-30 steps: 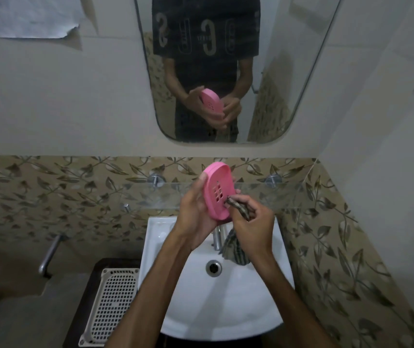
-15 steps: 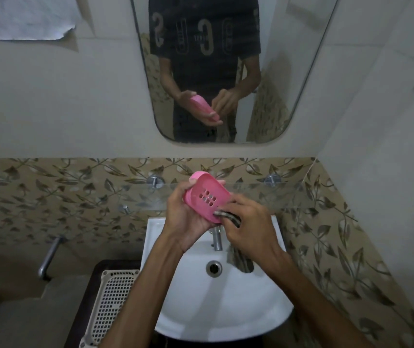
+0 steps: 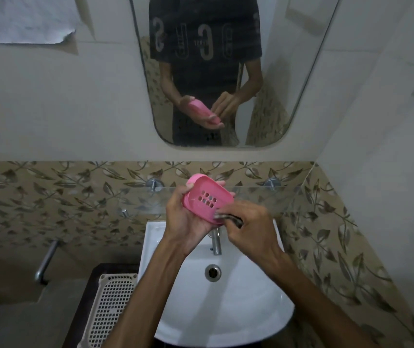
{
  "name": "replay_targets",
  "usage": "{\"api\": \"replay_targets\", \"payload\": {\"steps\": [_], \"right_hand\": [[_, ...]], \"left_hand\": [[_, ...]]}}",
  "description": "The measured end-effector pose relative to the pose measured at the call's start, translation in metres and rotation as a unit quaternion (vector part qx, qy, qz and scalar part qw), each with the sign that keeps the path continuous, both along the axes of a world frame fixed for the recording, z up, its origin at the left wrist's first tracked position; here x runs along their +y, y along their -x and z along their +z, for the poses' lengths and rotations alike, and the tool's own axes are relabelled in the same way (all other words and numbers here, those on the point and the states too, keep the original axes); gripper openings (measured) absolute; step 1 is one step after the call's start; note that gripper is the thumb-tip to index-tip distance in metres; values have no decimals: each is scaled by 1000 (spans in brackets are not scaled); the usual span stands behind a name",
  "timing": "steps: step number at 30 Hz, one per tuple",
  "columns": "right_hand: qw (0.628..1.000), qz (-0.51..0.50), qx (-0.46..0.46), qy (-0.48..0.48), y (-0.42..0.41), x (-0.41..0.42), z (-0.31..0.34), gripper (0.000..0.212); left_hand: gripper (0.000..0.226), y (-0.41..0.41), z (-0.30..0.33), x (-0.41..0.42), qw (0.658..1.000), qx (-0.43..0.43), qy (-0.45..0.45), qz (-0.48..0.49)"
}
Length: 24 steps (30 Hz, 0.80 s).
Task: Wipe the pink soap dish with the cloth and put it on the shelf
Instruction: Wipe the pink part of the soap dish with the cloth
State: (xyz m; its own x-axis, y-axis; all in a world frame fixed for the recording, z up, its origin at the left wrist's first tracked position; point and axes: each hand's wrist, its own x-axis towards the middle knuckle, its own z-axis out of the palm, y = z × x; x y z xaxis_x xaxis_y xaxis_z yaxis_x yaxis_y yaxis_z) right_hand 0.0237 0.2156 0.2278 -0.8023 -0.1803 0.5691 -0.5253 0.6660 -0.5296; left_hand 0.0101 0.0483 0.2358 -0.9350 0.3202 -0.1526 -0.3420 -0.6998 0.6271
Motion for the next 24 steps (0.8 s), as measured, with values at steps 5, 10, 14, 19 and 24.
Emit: {"api": "replay_targets", "payload": {"steps": [5,10,14,19,24], "right_hand": [[1000,-20,-10,-5,1,4,1,29],[999,-50,-14,11,3,9,6,30],[998,-17,-61,-5,-8,0,2,29],[995,-73,-57,31,-2,1,4,28],[992,-70,-81,71,-4,0,0,31]], "left_hand": [[61,0,6,6,1000,1,7,15],[81,-2,8,14,999,-1,3,37],[80,-5,7,15,998,-13,11,62],[82,-8,6,21,998,-7,-10,67],[81,-7,-2,18,998,-11,-20,62]]}}
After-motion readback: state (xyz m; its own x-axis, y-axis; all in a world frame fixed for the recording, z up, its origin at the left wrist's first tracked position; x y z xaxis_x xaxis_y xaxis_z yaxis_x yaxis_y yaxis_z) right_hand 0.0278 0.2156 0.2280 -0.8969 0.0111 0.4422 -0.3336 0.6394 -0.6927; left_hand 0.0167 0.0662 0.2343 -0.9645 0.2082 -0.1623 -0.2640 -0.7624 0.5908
